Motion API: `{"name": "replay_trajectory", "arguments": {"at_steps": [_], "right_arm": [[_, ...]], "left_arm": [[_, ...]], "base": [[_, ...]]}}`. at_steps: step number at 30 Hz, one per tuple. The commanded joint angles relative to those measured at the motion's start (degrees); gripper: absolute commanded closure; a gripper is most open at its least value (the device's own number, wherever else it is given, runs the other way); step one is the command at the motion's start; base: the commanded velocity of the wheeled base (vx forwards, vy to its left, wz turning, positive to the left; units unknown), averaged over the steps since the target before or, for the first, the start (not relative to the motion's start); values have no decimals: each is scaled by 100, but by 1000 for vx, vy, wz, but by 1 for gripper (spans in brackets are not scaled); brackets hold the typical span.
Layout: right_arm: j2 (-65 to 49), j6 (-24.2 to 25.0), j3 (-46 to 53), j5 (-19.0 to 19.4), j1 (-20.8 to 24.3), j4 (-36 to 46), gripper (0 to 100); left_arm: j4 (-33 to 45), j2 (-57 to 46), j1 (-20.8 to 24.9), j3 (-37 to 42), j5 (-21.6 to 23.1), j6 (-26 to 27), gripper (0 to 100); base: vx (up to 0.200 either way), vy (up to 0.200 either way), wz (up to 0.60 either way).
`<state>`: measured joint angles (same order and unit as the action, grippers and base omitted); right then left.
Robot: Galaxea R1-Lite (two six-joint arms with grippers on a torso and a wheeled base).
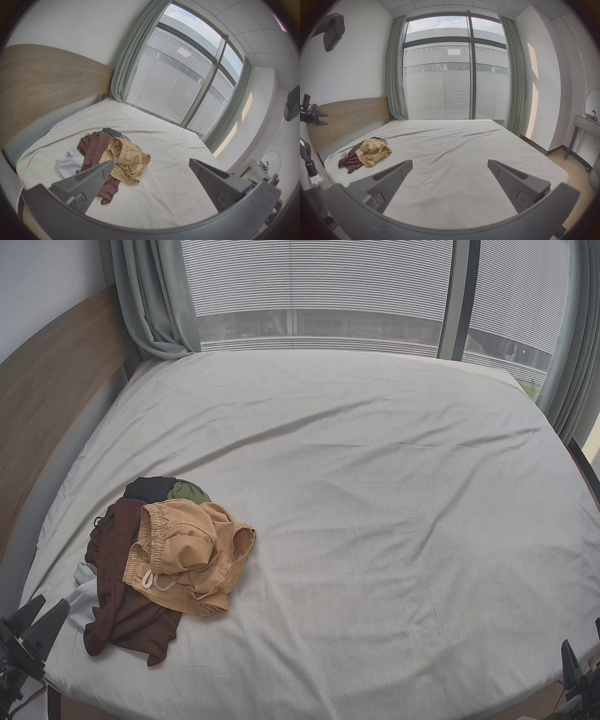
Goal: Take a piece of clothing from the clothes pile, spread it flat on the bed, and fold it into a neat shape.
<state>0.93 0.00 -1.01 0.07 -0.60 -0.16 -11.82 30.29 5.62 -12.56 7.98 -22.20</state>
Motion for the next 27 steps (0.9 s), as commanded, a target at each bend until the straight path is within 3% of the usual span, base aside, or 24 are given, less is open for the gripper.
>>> {"name": "replay_trajectory", "arguments": {"at_steps": [1,18,24,27], "right_arm": [[-49,-9,101,1,-2,-2,0],[-49,-9,101,1,7,-2,0],[-49,0,101,1,7,-2,0],[-49,-9,101,1,7,-2,0]], "left_arm": [[-690,1620,-8,-230,168,-39,0],[-1182,3914,-87,-1891,379,-30,0],[-1401,4336,-123,-2067,485,-13,0],[-1815,4600,-298,-2014,827,-48,0]], "base": [[0,0,0],[0,0,0],[0,0,0],[0,0,0]]}}
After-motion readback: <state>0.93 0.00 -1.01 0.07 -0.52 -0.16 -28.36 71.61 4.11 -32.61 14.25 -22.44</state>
